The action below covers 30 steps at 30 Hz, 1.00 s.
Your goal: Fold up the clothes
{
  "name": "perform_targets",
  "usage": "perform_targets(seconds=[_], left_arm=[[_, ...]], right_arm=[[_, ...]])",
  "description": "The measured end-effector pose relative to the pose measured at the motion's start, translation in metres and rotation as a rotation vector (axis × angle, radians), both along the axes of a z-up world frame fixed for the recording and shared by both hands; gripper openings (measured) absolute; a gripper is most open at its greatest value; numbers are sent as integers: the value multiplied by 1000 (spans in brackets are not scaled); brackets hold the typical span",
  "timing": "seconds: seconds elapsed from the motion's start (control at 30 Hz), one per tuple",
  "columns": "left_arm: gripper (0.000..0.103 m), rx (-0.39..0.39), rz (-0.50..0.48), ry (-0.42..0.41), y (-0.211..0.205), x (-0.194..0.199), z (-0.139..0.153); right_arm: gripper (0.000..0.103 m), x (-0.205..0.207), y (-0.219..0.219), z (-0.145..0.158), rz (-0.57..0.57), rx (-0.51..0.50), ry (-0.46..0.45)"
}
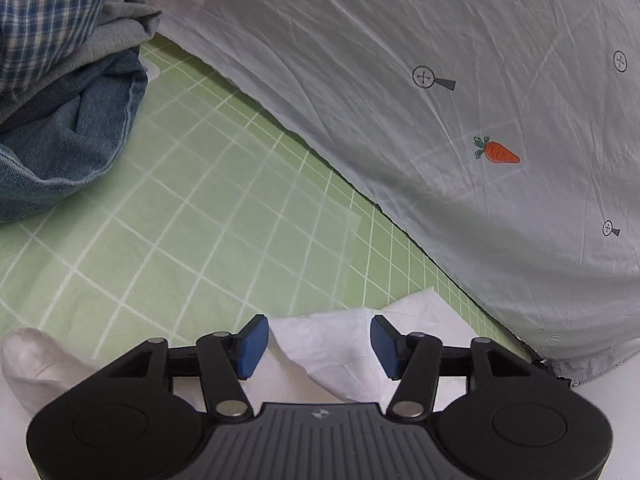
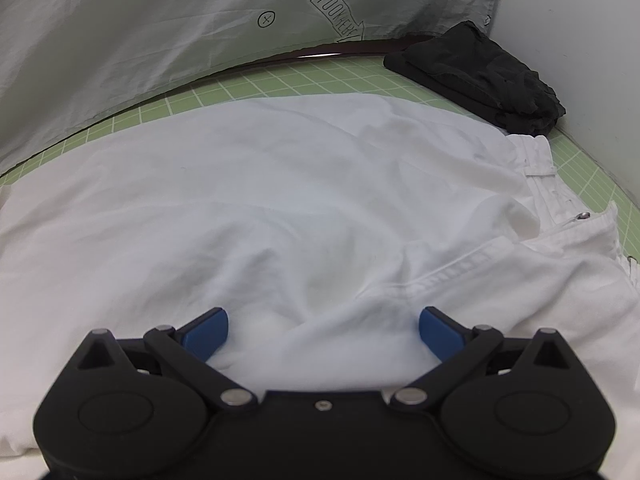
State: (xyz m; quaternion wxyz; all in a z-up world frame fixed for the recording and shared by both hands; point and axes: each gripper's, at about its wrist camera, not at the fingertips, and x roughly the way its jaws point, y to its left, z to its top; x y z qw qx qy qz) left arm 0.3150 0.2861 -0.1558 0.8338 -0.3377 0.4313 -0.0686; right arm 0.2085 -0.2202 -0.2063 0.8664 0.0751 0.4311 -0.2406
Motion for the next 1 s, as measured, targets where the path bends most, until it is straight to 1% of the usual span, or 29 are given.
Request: perform_targets(seconds=[0.03,0.1,0.13,0.2,0.23,0.27,0.3,0.33,0.37,0.4,0.43,0.47,0.57,0.63,0.67,0.77,0.8,0.87,0.93,0.97,1.0], left_arm=[[61,18,-26,19,-5,1,-4],[61,84,-68,48,-16,4,-10],[61,97,-74,55,-18,4,-13],[61,98,-69,60,-20,4,-15],[59,81,-56,61,-19,3,-16],[56,66,-41,63,-17,4,-15],[50,56,-31,63,-15,5,-15],[34,49,-25,64,-14,6,-14],[23,42,-24,66,-13,9,-14],[23,35,-24,68,-11,11,-14],[20,28,-27,60,-9,14,-13],[20,21,-29,50,-6,16,-11],[19,42,-4,-6,5,23,5],[19,72,41,-60,19,30,20],[19,94,68,-88,26,36,27],[19,203,124,-136,42,59,44],[20,238,134,-141,47,66,45],[28,289,165,-123,52,82,39],[32,359,176,-68,48,95,34],[38,399,180,-58,45,96,32],[42,426,188,-66,42,92,32]], right_arm=[[103,0,0,0,0,0,0],[103,0,0,0,-1,0,0],[103,0,0,0,-2,-1,-1],[103,0,1,-1,-3,-3,-1],[103,0,1,-1,-3,-4,-1],[103,0,1,-1,-5,-4,-1],[103,0,1,-1,-6,-4,-1],[103,0,1,-1,-7,-4,-1],[103,0,1,-1,-9,-5,-1],[103,1,1,-1,-10,-5,-1],[103,1,2,-1,-12,-5,0],[103,2,1,-1,-14,-3,2],[103,4,1,0,-15,1,11],[103,5,1,1,-12,2,21],[103,6,1,2,-11,0,25],[103,6,3,3,2,-11,34],[103,6,3,3,6,-12,34],[103,5,2,4,13,-10,33],[103,4,2,5,21,-8,30],[103,4,1,6,26,-8,29],[103,3,1,7,31,-8,27]])
